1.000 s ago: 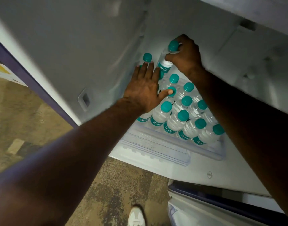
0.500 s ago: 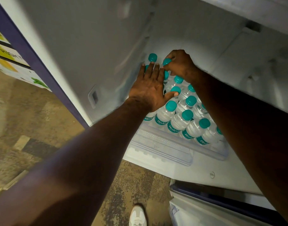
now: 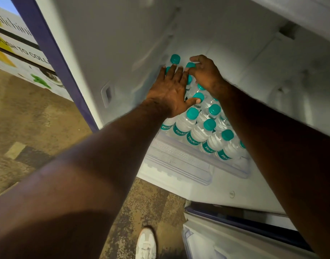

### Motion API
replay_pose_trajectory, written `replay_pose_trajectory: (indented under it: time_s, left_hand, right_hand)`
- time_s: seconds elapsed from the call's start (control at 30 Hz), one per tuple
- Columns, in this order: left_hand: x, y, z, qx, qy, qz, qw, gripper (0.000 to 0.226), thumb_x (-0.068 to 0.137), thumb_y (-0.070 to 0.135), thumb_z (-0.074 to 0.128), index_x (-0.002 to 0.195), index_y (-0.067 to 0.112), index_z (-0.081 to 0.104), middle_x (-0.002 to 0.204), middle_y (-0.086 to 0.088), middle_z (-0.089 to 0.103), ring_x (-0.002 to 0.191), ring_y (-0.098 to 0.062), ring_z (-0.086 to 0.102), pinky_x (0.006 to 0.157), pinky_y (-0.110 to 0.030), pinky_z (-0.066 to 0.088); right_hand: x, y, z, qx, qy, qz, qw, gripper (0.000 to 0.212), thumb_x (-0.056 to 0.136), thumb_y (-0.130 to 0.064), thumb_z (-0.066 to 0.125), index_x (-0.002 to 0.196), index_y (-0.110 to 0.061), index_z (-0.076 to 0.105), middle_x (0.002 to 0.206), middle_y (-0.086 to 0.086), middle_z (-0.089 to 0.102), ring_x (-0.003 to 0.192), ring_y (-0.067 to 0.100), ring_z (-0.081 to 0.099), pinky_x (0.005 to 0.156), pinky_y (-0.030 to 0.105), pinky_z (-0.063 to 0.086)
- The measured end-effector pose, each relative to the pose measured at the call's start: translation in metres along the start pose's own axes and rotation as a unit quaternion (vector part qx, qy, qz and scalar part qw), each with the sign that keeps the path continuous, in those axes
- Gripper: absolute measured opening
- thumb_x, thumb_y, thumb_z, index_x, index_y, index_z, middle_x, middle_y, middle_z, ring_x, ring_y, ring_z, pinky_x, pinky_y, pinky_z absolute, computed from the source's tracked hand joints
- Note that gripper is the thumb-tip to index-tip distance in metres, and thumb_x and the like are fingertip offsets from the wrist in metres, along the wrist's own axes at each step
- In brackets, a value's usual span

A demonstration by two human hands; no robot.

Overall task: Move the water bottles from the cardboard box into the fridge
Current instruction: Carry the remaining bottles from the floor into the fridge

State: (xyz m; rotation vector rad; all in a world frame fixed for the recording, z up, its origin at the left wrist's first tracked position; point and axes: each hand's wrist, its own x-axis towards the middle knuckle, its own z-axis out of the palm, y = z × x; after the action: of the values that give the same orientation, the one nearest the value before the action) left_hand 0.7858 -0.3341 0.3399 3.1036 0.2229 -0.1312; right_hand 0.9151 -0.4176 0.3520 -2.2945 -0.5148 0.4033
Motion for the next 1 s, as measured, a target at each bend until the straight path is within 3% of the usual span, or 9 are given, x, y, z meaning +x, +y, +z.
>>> replay_pose_trajectory:
  time_s: [0.1, 0.27, 0.4, 0.53, 0.67, 1.0]
  left_hand:
    - [-0.001, 0.001, -0.005, -0.017, -0.007, -0.002, 1.0, 0.096, 0.093, 0.078, 0.015, 0.161, 0.013, -0.001, 0.17, -0.01, -0.002, 0.157, -0.029, -0.001, 0.127, -0.05, 0.002]
    - [-0.012, -0.002, -0.015, -0.038, 0.021, 0.002, 0.999, 0.093, 0.096, 0.075, 0.02, 0.161, 0.013, -0.002, 0.169, -0.011, -0.003, 0.157, -0.029, 0.0, 0.127, -0.049, 0.001]
    - [-0.036, 0.002, -0.02, -0.004, 0.085, 0.035, 0.996, 0.085, 0.1, 0.066, 0.021, 0.161, 0.011, -0.001, 0.169, -0.013, 0.002, 0.156, -0.03, 0.001, 0.127, -0.05, 0.002]
    - [-0.078, 0.005, -0.015, -0.046, 0.149, 0.041, 0.987, 0.075, 0.103, 0.055, 0.024, 0.161, 0.009, 0.009, 0.168, -0.015, 0.01, 0.156, -0.031, 0.007, 0.127, -0.047, 0.003]
    - [-0.126, 0.003, -0.004, -0.09, 0.167, 0.02, 0.982, 0.073, 0.105, 0.052, 0.026, 0.161, 0.008, 0.01, 0.168, -0.015, 0.008, 0.156, -0.03, 0.004, 0.127, -0.044, 0.001]
    - [-0.253, -0.02, 0.048, -0.177, 0.186, -0.022, 0.966, 0.067, 0.105, 0.041, 0.04, 0.159, 0.008, 0.02, 0.168, -0.012, 0.016, 0.156, -0.026, 0.012, 0.128, -0.043, 0.009]
  right_hand:
    - [-0.014, 0.002, 0.001, 0.018, 0.094, -0.027, 0.995, 0.045, 0.097, -0.021, 0.064, 0.14, -0.018, 0.051, 0.142, 0.005, 0.056, 0.127, 0.018, 0.055, 0.093, 0.017, 0.045]
    - [-0.044, 0.001, 0.004, -0.054, 0.204, -0.093, 0.973, 0.054, 0.097, -0.029, 0.063, 0.147, -0.017, 0.044, 0.148, 0.003, 0.052, 0.137, 0.019, 0.048, 0.106, 0.024, 0.039]
    - [-0.084, 0.001, 0.013, -0.047, 0.278, -0.097, 0.955, 0.061, 0.097, -0.035, 0.058, 0.152, -0.017, 0.039, 0.153, 0.004, 0.046, 0.142, 0.024, 0.041, 0.116, 0.041, 0.038]
    - [-0.134, 0.001, 0.034, -0.031, 0.278, -0.102, 0.955, 0.062, 0.096, -0.037, 0.057, 0.152, -0.017, 0.039, 0.154, 0.004, 0.045, 0.142, 0.023, 0.039, 0.117, 0.046, 0.037]
    - [-0.183, -0.001, 0.058, 0.019, 0.271, -0.081, 0.959, 0.064, 0.094, -0.037, 0.057, 0.151, -0.016, 0.039, 0.153, 0.005, 0.046, 0.142, 0.023, 0.04, 0.116, 0.048, 0.038]
    - [-0.291, -0.006, 0.121, 0.062, 0.234, -0.127, 0.962, 0.059, 0.095, -0.017, 0.061, 0.15, -0.007, 0.041, 0.152, 0.009, 0.046, 0.142, 0.021, 0.041, 0.118, 0.029, 0.032]
